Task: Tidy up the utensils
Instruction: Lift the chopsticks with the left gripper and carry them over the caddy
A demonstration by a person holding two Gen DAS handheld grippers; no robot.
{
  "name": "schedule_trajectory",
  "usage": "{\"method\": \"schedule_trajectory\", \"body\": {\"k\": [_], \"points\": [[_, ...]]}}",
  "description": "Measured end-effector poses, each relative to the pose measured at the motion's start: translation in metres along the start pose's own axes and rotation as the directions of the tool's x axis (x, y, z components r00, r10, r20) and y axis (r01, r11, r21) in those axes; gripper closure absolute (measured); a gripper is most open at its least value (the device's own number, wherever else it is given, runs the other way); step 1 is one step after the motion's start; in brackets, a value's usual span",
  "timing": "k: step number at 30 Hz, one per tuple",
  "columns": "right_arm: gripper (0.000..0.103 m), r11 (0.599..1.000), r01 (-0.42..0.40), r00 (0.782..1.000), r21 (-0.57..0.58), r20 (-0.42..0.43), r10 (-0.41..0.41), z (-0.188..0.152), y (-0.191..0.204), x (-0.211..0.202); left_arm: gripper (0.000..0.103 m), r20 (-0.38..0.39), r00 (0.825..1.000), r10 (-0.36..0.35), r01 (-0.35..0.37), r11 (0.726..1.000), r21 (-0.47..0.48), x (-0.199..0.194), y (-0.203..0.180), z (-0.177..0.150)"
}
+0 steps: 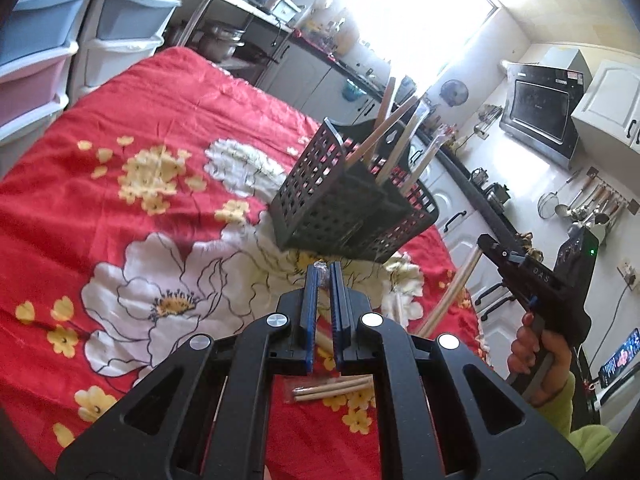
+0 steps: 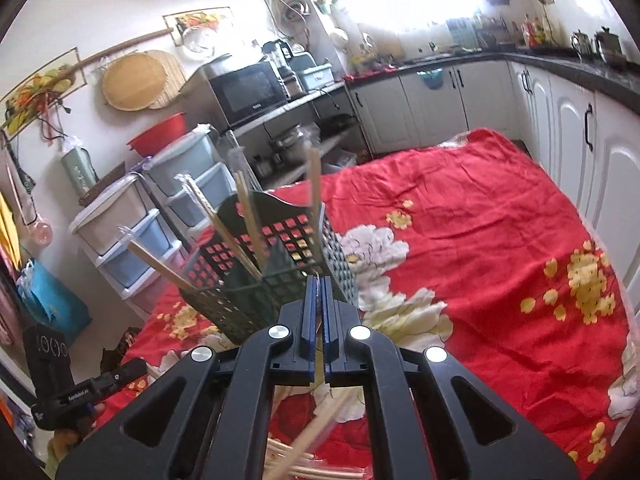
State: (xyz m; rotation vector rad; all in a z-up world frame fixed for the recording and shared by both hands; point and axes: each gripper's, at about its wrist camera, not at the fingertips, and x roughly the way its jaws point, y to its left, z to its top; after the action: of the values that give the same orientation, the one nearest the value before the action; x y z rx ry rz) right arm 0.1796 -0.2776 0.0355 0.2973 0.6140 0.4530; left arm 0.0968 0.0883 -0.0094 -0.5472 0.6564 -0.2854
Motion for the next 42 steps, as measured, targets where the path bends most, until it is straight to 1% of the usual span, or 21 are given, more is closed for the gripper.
{"method": "schedule_trajectory", "body": {"k": [10,22,34,42], "points": [[0.101,0.997,-0.040,0.999,-0.059,0.033,0.042,0.011,0.021,-0.014,0.100,0.046,0.998,-0.045,0.043,0.998,0.052,-0.008,-0.027,0.017],[0.101,0.988,-0.079,0.994,-0.136,0.066,0.089,0.022,0.050,-0.030,0.100,0.085,0.989,-0.124,0.110,0.982,0.154,-0.009,-0.076,0.041],[0.101,0.981,-0.096,0.987,-0.168,0.113,0.116,0.036,0.064,-0.042,0.100,0.096,0.982,-0.164,0.142,0.969,0.205,-0.009,-0.101,0.055],[0.101,0.978,-0.103,0.979,-0.183,0.157,0.132,0.049,0.071,-0.054,0.100,0.125,0.974,-0.190,0.155,0.957,0.247,-0.016,-0.118,0.067]]}}
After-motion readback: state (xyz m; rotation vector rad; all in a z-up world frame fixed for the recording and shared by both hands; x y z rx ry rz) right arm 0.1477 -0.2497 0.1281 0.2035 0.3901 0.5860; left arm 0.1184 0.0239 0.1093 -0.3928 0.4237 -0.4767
